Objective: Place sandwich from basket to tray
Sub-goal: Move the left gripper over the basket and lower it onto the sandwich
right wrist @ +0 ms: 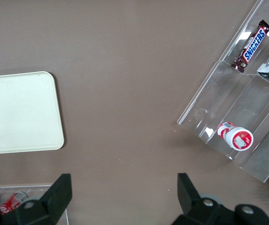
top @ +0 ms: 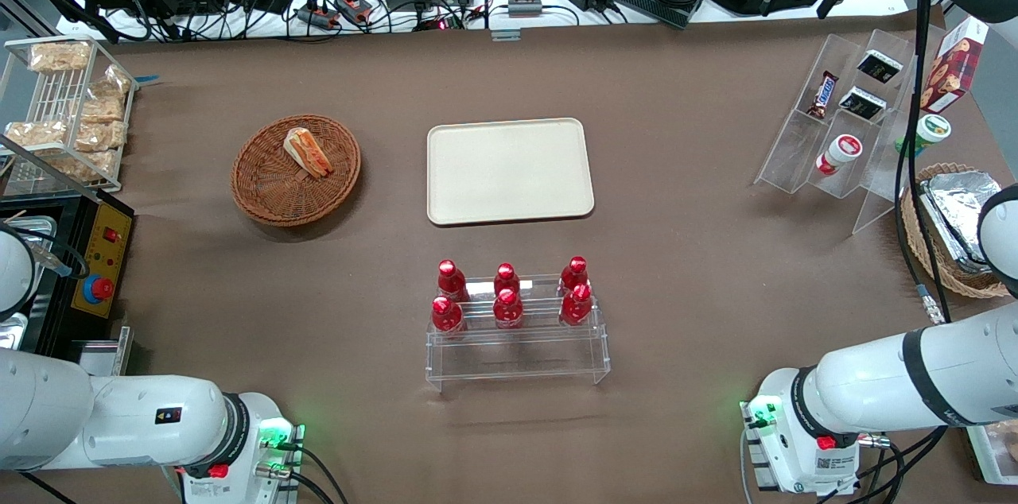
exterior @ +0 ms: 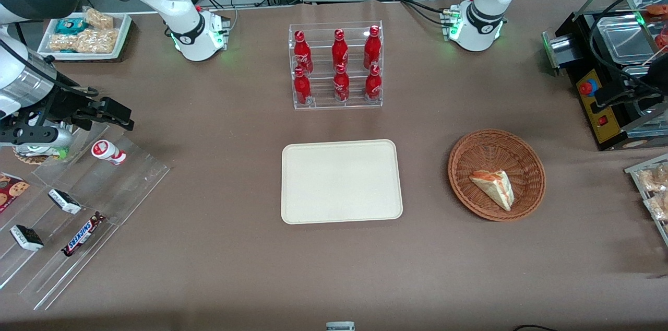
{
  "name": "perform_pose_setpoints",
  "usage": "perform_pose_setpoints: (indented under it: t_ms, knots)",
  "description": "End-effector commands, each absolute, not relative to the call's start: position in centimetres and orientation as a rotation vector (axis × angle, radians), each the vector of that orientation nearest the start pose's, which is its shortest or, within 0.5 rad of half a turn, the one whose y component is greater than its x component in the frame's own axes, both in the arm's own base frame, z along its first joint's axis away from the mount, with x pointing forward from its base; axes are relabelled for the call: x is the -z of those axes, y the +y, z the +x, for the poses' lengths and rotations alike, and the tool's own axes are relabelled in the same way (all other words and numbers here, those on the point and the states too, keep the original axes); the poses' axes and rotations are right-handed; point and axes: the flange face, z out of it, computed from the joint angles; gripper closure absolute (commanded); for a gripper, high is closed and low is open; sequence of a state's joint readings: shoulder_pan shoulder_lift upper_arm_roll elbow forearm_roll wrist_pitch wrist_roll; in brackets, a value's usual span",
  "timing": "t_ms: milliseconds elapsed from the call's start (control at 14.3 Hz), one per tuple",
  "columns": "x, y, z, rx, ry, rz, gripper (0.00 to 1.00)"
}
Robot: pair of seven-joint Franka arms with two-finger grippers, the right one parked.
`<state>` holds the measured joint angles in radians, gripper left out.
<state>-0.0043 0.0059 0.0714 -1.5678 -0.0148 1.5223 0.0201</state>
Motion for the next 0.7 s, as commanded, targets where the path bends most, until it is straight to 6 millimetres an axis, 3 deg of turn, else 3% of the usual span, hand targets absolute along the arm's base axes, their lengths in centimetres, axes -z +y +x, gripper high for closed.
perform_pose_setpoints:
  t_ms: [0, 209, 628]
  knots:
    - [-61.5, 2.5, 55.0, -0.099, -0.041, -3.144, 0.0]
    - [-58.3, 2.3, 56.8, -0.129, -0.063, -3.107, 0.0]
    - [-41.9, -3.4, 58.2, -0.034, -0.551, -3.047, 0.0]
